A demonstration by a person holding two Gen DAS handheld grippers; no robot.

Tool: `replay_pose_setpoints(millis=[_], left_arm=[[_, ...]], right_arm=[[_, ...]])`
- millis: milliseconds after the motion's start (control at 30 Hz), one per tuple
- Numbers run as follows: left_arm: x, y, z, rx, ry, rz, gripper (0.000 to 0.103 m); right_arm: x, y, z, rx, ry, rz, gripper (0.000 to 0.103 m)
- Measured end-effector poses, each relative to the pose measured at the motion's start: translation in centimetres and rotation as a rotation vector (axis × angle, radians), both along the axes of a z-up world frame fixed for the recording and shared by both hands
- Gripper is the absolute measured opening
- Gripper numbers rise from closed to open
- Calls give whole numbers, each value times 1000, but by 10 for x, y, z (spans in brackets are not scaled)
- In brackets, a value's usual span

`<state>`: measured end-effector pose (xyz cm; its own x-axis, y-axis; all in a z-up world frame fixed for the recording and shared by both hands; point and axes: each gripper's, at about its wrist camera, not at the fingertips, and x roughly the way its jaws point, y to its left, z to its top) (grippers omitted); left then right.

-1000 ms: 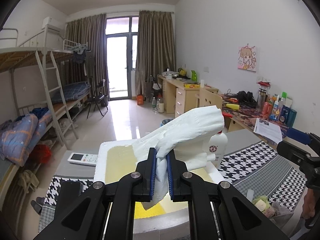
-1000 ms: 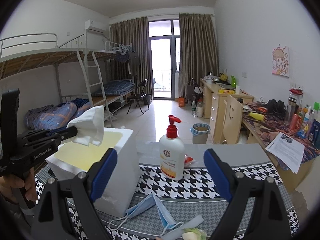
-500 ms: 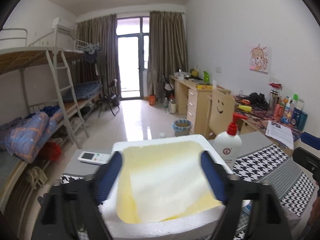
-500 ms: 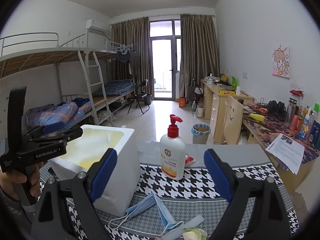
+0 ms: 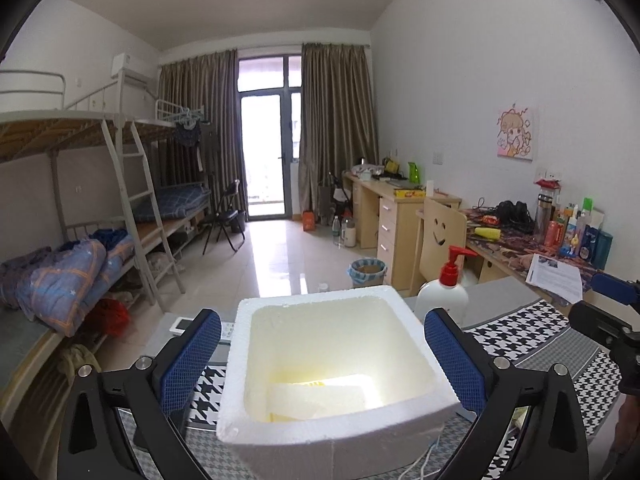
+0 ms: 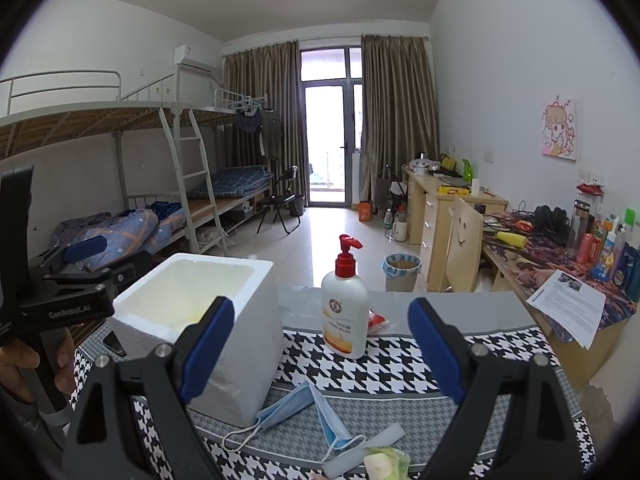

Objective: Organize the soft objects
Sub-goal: 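Withdraw both grippers from the foam box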

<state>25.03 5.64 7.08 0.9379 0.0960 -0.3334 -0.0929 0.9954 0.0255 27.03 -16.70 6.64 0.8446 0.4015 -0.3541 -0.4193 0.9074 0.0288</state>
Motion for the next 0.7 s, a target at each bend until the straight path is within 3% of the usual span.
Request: replay_pose_setpoints(millis=[700], left_arm=[[-95, -29, 25, 32, -113, 8, 102]], right_arm=[[-85, -24, 23, 10, -95, 22, 91]])
